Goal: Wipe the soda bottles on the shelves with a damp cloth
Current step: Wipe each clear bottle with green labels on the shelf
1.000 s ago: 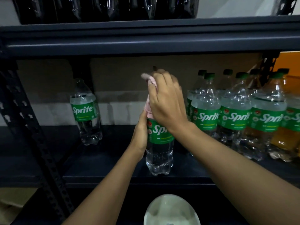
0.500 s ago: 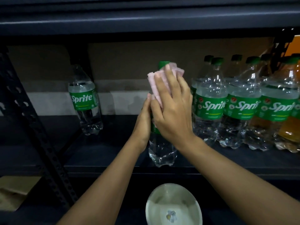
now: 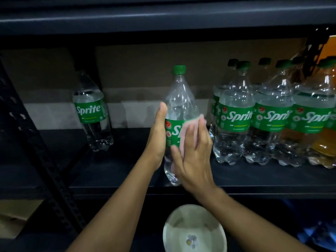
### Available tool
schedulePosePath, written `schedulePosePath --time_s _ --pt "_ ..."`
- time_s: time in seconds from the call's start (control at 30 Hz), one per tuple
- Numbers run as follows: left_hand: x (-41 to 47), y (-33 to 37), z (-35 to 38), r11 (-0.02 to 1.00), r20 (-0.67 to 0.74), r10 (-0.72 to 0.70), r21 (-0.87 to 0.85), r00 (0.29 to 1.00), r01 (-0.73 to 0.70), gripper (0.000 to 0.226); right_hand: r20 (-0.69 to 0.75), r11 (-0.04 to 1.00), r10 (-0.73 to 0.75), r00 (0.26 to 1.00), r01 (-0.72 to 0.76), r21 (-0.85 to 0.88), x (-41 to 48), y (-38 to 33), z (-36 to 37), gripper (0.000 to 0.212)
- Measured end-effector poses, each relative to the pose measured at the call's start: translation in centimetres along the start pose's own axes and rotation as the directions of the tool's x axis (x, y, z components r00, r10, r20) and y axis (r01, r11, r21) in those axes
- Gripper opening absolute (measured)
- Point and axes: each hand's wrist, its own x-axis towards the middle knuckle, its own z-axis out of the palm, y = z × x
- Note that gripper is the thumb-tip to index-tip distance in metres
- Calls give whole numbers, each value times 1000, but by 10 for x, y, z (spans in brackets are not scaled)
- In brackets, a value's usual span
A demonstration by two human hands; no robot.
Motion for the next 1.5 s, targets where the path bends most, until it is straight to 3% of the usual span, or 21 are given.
schedulePosePath --time_s 0.23,0.53,0.67,0.8,0.97,1.17,1.27,1.37,1.5 --pt "2 5 -3 993 -30 115 25 993 -115 60 -67 997 62 996 -58 59 109 -29 -28 54" --pt "-14 16 0 997 12 5 80 1000 -6 76 -198 939 294 935 -244 242 29 -39 6 60" --pt "-17 20 3 998 -67 34 54 997 -30 75 -71 906 361 930 -331 265 -34 -28 21 68" --pt "-16 19 4 997 -107 36 68 994 -28 76 39 877 372 927 -365 314 -42 -27 13 62" --pt "-14 23 3 999 -57 6 32 998 -4 65 -14 859 370 929 -336 387 43 -30 -13 55" --pt "-14 39 -3 991 -71 -42 126 997 51 65 162 811 427 890 -456 366 127 -39 -44 42" --pt "-24 44 5 984 9 -63 167 998 60 69 57 852 391 919 -385 355 115 -40 -37 45" --pt "-24 34 6 981 -14 -13 193 1000 16 68 -88 910 328 941 -289 297 84 -43 -19 57" --pt "-21 28 1 989 -5 -32 144 999 32 75 -145 952 271 952 -242 188 24 -36 5 63"
